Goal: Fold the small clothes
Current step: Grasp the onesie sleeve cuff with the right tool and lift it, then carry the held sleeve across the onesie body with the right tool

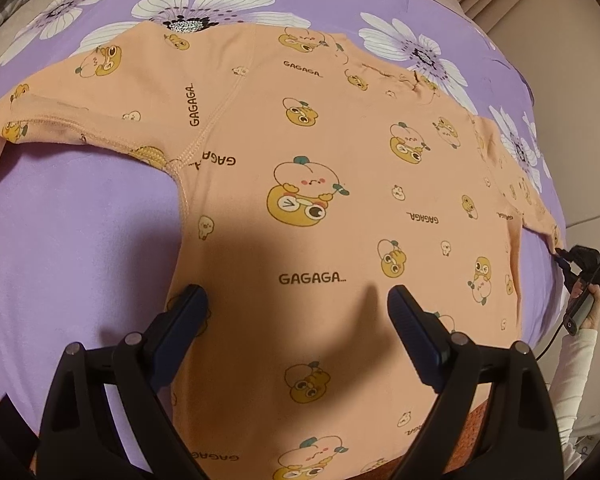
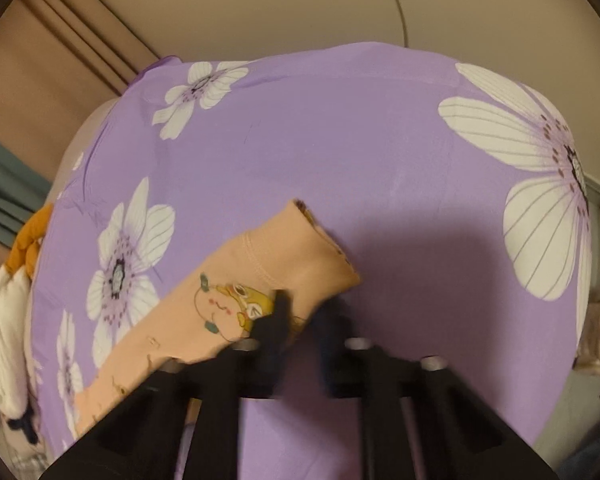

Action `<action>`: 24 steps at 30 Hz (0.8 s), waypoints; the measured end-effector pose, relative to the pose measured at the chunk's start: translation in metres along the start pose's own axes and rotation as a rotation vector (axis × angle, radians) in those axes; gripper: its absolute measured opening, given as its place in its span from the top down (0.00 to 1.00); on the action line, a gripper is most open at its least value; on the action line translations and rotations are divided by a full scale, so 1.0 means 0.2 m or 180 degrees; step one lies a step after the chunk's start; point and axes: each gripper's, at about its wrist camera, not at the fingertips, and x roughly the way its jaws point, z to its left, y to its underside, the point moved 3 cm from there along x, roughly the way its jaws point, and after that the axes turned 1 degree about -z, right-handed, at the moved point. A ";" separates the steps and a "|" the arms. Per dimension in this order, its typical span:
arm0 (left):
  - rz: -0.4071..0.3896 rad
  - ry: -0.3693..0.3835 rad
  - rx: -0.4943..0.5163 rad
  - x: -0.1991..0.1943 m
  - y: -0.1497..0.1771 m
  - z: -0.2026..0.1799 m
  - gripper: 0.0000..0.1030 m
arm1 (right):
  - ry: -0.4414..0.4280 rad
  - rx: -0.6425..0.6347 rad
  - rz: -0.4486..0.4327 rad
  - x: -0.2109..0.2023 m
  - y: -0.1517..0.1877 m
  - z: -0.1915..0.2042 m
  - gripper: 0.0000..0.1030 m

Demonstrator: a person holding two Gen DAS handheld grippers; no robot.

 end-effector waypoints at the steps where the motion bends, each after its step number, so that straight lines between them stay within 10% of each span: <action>1: 0.0002 0.0007 -0.0003 0.00 0.00 0.00 0.11 | -0.0113 0.0048 -0.0055 -0.03 -0.01 0.00 0.91; 12: 0.0016 0.0068 -0.0046 -0.01 -0.01 0.00 0.10 | -0.0034 0.0206 -0.0174 -0.03 -0.01 -0.21 0.94; 24: -0.0488 -0.0231 -0.0044 -0.29 -0.09 0.06 0.09 | -0.0248 -0.0672 -0.0779 -0.55 -0.10 0.31 0.94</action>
